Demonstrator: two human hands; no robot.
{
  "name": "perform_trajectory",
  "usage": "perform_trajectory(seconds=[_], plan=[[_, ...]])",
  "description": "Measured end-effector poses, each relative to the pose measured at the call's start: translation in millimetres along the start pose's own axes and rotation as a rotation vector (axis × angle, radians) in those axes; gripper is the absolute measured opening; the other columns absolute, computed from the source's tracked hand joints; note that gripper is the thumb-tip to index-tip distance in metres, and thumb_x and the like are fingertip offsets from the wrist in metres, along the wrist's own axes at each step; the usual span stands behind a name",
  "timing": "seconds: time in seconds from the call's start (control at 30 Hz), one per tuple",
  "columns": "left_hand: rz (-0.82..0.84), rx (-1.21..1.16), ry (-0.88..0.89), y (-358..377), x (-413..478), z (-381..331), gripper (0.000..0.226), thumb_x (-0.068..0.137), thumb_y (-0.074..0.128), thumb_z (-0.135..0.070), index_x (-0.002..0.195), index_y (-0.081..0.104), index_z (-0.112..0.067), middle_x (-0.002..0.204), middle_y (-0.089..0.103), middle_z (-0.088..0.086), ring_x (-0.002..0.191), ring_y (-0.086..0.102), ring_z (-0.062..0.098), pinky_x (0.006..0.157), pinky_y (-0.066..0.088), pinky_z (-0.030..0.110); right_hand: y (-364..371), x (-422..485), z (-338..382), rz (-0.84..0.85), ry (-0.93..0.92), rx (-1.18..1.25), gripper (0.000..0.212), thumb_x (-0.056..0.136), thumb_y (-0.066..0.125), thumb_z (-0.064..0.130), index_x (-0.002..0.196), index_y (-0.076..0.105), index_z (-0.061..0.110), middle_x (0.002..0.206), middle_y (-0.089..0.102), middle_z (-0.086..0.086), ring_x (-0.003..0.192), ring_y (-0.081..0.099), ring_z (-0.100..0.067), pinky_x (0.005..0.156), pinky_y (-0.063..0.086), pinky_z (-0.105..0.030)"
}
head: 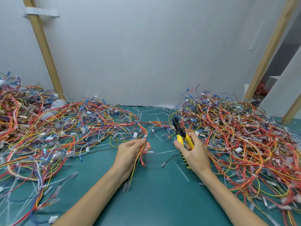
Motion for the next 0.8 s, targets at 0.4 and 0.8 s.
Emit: perform_trajectory(seconds=[0.4,0.8], plan=[[-0.012,0.026,0.049,2.1,-4.2,-1.0,0.010,0.091,0.062,-0.004,0.088,0.063,0.006,0.074,0.069,0.015,0.058,0.063,0.016,0.058,0.054,0.021,9.7,-10.3,21.9,0.088,-0.258,-0.364,0.063,0.065,0.059,0.058,0.123,0.059,0.035,0.102,0.055,0.016,0.098,0.050,-0.008,0.083,0.036,-0.025],[-0.032,0.202,0.161,2.7,-7.7,-3.1,0.010,0.090,0.063,-0.002,0.088,0.064,0.007,0.072,0.069,0.017,0.059,0.065,0.020,0.052,0.053,0.025,12.4,-14.6,34.1,0.147,-0.407,-0.294,0.053,0.068,0.071,0.045,0.118,0.065,0.026,0.105,0.058,0.015,0.099,0.049,-0.008,0.093,0.037,-0.025]])
Point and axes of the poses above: each hand's wrist, its own x-axis towards the middle knuckle, its own y-axis out of the palm, z = x × y, the point moved 5 cm from there along x, towards the middle knuckle
